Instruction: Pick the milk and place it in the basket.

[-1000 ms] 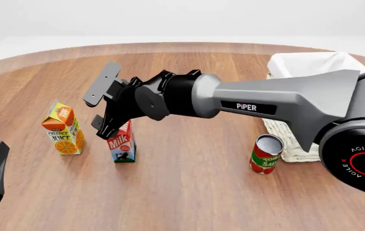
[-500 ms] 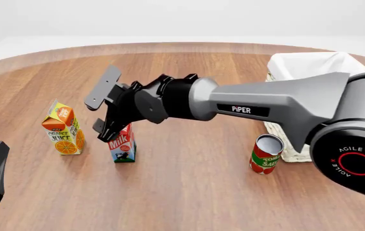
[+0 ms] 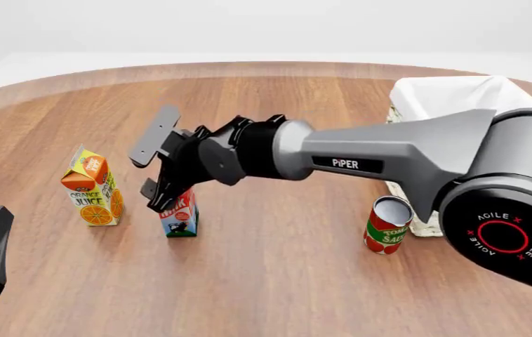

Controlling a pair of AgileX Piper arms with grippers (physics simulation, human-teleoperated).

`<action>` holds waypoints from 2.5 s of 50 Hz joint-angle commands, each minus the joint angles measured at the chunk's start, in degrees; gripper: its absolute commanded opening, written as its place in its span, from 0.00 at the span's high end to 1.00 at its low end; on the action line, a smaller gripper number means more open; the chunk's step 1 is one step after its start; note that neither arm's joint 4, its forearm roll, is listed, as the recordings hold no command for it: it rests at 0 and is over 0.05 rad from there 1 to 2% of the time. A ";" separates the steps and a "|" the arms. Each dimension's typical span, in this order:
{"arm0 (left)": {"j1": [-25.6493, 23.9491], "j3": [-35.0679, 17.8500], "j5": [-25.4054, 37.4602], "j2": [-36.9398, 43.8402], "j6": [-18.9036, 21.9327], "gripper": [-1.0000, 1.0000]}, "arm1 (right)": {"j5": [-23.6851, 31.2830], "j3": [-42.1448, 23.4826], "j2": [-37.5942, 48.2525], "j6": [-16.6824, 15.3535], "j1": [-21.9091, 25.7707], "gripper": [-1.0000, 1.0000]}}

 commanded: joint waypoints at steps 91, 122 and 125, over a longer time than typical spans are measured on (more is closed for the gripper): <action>0.00 0.00 0.00 0.00 0.00 0.00 | 1.24 1.41 3.97 -1.94 -0.85 0.00; 0.00 0.00 0.00 0.00 0.00 0.00 | 1.14 4.60 3.34 -0.07 2.88 1.00; 0.00 0.00 0.00 0.00 0.00 0.00 | 1.06 4.82 3.26 0.17 3.20 1.00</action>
